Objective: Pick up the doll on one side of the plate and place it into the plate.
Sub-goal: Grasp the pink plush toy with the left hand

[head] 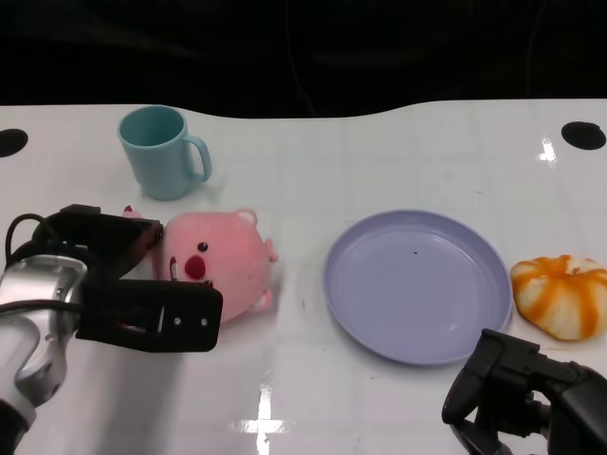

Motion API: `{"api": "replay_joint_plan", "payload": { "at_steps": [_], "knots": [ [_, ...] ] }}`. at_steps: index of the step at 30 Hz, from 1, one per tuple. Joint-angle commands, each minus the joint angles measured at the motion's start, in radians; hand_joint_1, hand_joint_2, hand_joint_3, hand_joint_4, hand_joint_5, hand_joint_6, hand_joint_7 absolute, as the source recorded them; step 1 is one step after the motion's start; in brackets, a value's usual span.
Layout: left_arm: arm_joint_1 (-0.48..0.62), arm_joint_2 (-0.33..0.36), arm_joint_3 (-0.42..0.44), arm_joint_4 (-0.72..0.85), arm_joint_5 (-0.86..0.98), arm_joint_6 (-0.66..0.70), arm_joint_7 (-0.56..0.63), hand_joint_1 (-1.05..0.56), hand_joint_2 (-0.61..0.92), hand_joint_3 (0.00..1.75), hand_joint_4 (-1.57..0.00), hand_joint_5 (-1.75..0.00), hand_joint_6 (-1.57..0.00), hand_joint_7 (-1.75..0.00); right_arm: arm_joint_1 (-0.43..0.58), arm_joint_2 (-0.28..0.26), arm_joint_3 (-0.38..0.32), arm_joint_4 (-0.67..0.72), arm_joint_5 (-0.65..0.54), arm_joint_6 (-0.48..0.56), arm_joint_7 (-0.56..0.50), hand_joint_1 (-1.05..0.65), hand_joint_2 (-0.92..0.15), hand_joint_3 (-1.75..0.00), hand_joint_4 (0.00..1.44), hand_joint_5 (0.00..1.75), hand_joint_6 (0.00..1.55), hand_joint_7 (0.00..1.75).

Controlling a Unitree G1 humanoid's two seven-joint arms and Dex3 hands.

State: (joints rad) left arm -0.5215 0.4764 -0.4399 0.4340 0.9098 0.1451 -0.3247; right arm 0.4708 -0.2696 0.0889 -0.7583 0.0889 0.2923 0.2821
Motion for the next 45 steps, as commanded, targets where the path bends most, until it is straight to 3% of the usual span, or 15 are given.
{"api": "replay_joint_plan", "payload": {
  "at_steps": [1, 12, 18, 20, 22, 24, 25, 26, 27, 31, 33, 34, 38, 42, 45],
  "knots": [
    [-0.041, -0.016, -0.022, 0.103, -0.010, -0.013, 0.026, -0.75, 0.92, 0.02, -0.05, -0.28, -0.24, 0.00, 0.007, -0.008, -0.005, -0.016, 0.002, 0.000, 0.000, -0.25, -0.80, -0.64, 0.63, 1.74, 0.52, 1.52],
    [-0.151, -0.138, -0.084, 0.475, -0.075, -0.074, 0.123, -0.68, 0.92, 0.02, -0.20, -0.15, -0.33, -0.01, 0.030, -0.009, -0.010, -0.040, 0.010, 0.006, 0.001, -0.27, -0.82, -0.60, 0.63, 1.74, 0.52, 1.51],
    [-0.174, -0.197, -0.098, 0.609, -0.116, -0.092, 0.166, -0.54, 0.92, 0.05, -0.58, -0.11, -0.66, -0.05, 0.037, -0.012, -0.010, -0.056, 0.008, 0.016, 0.001, -0.27, -0.83, -0.59, 0.63, 1.74, 0.52, 1.52],
    [-0.170, -0.206, -0.096, 0.633, -0.130, -0.107, 0.196, -0.43, 0.92, 0.07, -0.86, -0.33, -0.92, -0.10, 0.036, -0.011, -0.011, -0.056, 0.010, 0.016, 0.002, -0.27, -0.83, -0.59, 0.63, 1.74, 0.52, 1.52],
    [-0.156, -0.205, -0.089, 0.641, -0.150, -0.136, 0.238, -0.38, 0.91, 0.05, -0.80, -0.83, -1.10, -0.13, 0.033, -0.010, -0.012, -0.058, 0.014, 0.022, 0.002, -0.26, -0.83, -0.59, 0.63, 1.74, 0.52, 1.52],
    [-0.139, -0.198, -0.083, 0.641, -0.169, -0.171, 0.279, -0.35, 0.90, 0.02, -0.74, -0.95, -1.21, -0.17, 0.031, -0.010, -0.013, -0.061, 0.016, 0.029, 0.002, -0.26, -0.83, -0.59, 0.63, 1.75, 0.52, 1.52],
    [-0.132, -0.194, -0.083, 0.640, -0.173, -0.186, 0.299, -0.31, 0.91, 0.08, -0.75, -1.23, -1.21, -0.36, 0.030, -0.011, -0.014, -0.060, 0.017, 0.028, 0.002, -0.26, -0.83, -0.59, 0.63, 1.75, 0.52, 1.52],
    [-0.125, -0.190, -0.084, 0.636, -0.176, -0.193, 0.316, -0.28, 0.92, 0.16, -0.73, -1.53, -1.00, -0.79, 0.029, -0.013, -0.015, -0.059, 0.016, 0.026, 0.003, -0.26, -0.83, -0.59, 0.63, 1.75, 0.52, 1.53],
    [-0.120, -0.186, -0.084, 0.626, -0.179, -0.195, 0.328, -0.27, 0.92, 0.22, -0.72, -1.63, -0.89, -0.95, 0.029, -0.014, -0.016, -0.058, 0.015, 0.025, 0.003, -0.26, -0.83, -0.59, 0.63, 1.75, 0.52, 1.53],
    [-0.102, -0.174, -0.067, 0.581, -0.205, -0.203, 0.368, -0.28, 0.92, 0.29, -0.69, -1.73, -0.70, -1.41, 0.027, -0.014, -0.021, -0.054, 0.019, 0.026, 0.005, -0.26, -0.83, -0.59, 0.63, 1.74, 0.52, 1.53],
    [-0.078, -0.164, -0.027, 0.539, -0.248, -0.238, 0.408, -0.24, 0.92, 0.34, -0.76, -1.74, -0.65, -1.64, 0.023, -0.014, -0.022, -0.050, 0.020, 0.025, 0.006, -0.26, -0.83, -0.59, 0.63, 1.75, 0.52, 1.53],
    [-0.067, -0.160, -0.006, 0.518, -0.268, -0.250, 0.426, -0.22, 0.92, 0.38, -0.80, -1.74, -0.66, -1.69, 0.019, -0.014, -0.023, -0.047, 0.020, 0.026, 0.006, -0.26, -0.83, -0.60, 0.63, 1.75, 0.52, 1.53],
    [-0.031, -0.145, 0.061, 0.452, -0.337, -0.304, 0.469, -0.15, 0.63, 0.95, -0.90, -1.75, -0.73, -1.74, 0.008, -0.006, -0.019, -0.023, 0.018, 0.015, 0.002, -0.24, -0.82, -0.60, 0.63, 1.75, 0.52, 1.52],
    [0.019, -0.130, 0.116, 0.367, -0.386, -0.340, 0.476, -0.15, 0.51, 1.17, -0.94, -1.75, -0.78, -1.75, 0.003, -0.008, -0.012, -0.023, 0.006, 0.027, -0.004, -0.25, -0.81, -0.62, 0.63, 1.74, 0.52, 1.52],
    [0.041, -0.113, 0.135, 0.298, -0.395, -0.336, 0.450, -0.17, 0.46, 1.23, -0.94, -1.75, -0.77, -1.75, -0.002, -0.005, -0.008, -0.017, 0.008, 0.025, -0.005, -0.24, -0.81, -0.63, 0.62, 1.74, 0.52, 1.52]
  ]
}}
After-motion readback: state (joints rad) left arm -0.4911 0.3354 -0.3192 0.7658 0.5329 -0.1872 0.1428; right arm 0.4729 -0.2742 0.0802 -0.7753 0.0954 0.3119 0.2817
